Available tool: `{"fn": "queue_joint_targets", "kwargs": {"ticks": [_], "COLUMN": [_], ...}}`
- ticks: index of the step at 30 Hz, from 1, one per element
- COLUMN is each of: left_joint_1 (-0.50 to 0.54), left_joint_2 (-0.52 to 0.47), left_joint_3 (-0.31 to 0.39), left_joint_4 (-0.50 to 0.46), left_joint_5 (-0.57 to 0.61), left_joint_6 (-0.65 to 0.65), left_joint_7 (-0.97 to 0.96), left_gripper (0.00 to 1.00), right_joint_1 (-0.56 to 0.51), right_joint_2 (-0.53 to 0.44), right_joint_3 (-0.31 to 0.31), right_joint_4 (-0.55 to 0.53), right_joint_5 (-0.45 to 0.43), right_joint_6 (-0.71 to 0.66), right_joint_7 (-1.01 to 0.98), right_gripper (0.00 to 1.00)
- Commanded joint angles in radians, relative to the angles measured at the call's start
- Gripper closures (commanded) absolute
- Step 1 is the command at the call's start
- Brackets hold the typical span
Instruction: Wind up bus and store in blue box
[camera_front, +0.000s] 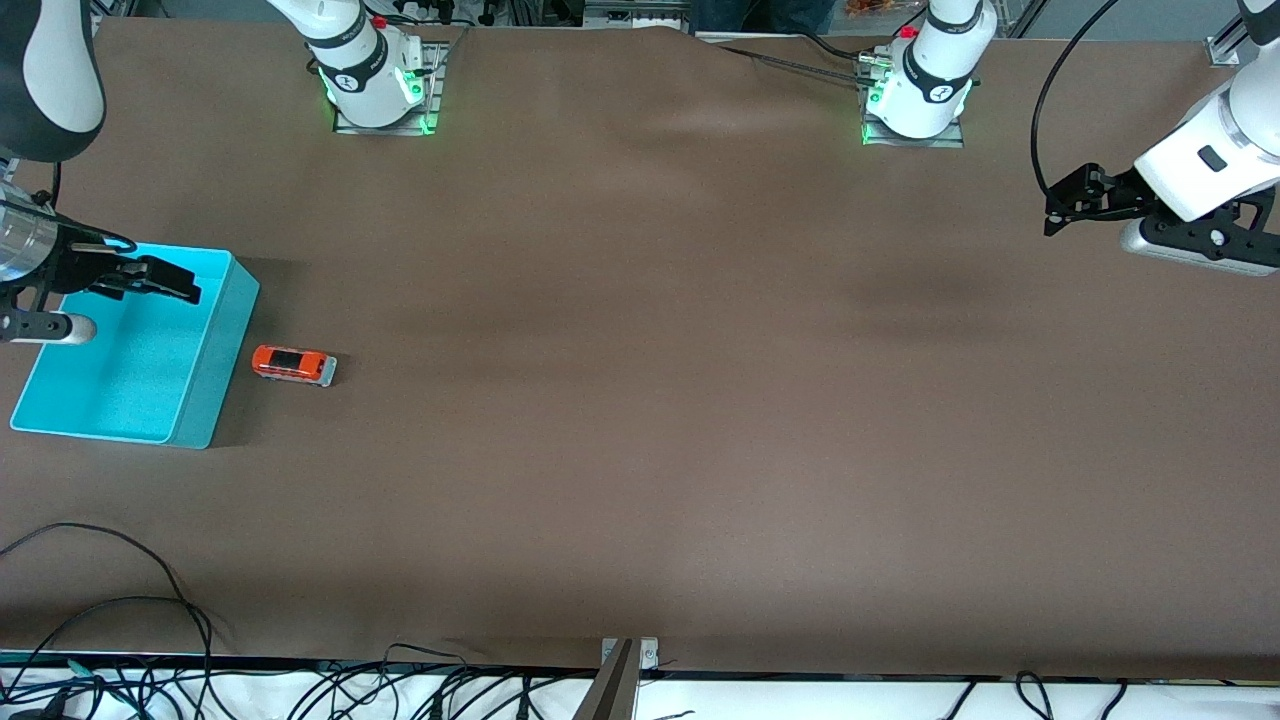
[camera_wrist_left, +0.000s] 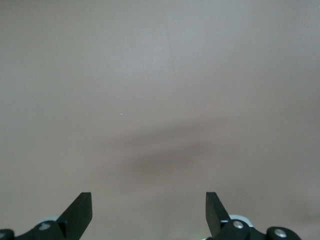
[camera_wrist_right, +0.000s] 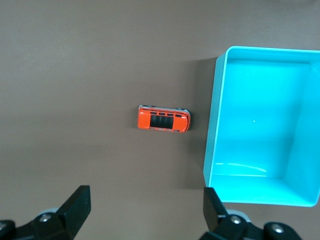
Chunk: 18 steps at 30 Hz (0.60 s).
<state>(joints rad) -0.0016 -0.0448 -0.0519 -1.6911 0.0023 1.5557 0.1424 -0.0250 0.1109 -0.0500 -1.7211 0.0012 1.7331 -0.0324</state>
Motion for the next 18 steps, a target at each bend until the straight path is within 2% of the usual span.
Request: {"fn": "queue_joint_targets", "kwargs": {"ticks": [1, 18], "left_joint_1": [-0.001, -0.001], "left_joint_2": [0.009, 0.017], "left_joint_3": [0.007, 0.006], "left_joint_4": [0.04, 0.05], "left_joint_5": [-0.024, -0.025], "left_joint_6": [-0.025, -0.043], "left_joint_7": [-0.017, -0.006], "left_gripper": [0.0, 0.0], "right_joint_1": [0.0, 0.004], "right_joint_2": [-0.051, -0.054], "right_joint_3": [-0.001, 0.004], "right_joint_4": [-0.083, -0.288], "right_joint_5": [0.016, 0.016], "right_joint_6": [0.055, 0.281], "right_joint_7": [0.013, 0.014], "right_gripper": [0.0, 0.0]}}
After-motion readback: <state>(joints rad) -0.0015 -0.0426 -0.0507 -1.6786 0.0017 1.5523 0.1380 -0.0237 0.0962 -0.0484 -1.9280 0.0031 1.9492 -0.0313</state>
